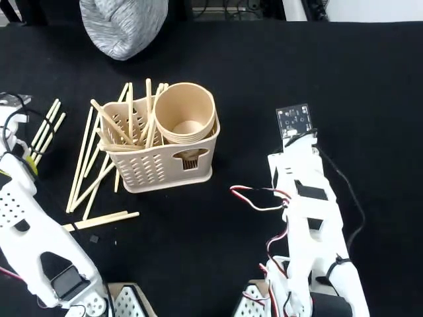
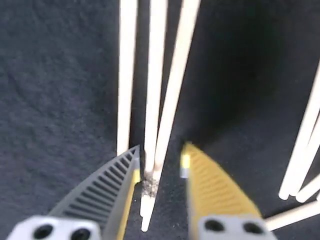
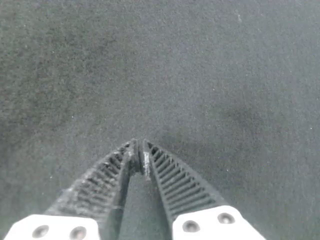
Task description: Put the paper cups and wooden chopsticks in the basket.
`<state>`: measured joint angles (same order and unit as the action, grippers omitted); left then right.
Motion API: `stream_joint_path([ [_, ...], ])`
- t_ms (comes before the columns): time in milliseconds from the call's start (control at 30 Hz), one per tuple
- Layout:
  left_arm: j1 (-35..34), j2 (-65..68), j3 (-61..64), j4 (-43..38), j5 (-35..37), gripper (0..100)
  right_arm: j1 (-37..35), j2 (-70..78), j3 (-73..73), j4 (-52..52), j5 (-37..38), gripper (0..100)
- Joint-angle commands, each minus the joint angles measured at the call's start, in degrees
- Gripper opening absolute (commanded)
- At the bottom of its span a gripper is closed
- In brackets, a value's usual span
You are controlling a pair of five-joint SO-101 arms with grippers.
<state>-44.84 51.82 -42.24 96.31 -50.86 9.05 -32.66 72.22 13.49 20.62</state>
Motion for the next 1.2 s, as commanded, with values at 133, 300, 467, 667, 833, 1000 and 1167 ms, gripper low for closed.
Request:
stream_joint_path([
  [133, 2.86, -3.96, -5.49, 1.93, 1.41, 18, -0.79, -0.22, -0.13, -1.05, 0.7, 1.5],
  [300, 7.34, -3.34, -12.26, 2.2, 1.41, 18, -0.79, -0.22, -0.13, -1.05, 0.79, 1.5],
  [467, 11.3, -2.02, -11.56, -8.26, 4.57, 18, -0.79, -0.22, -0.13, -1.05, 0.79, 1.5],
  [667, 13.76, 5.01, -11.38, -16.18, 8.7, 18, -0.79, -0.13, -0.13, -1.05, 0.79, 1.5],
  [833, 13.93, 8.53, -11.56, -16.53, 8.53, 18, -0.79, -0.13, -0.13, -1.05, 0.79, 1.5],
  [1000, 13.93, 11.52, -13.05, -13.63, 8.35, 18, -0.79, -0.13, -0.13, -1.05, 0.79, 1.5],
  [1167, 14.11, 15.03, -16.75, -10.55, 8.35, 8, -0.79, -0.13, -0.13, -1.05, 0.79, 1.5],
])
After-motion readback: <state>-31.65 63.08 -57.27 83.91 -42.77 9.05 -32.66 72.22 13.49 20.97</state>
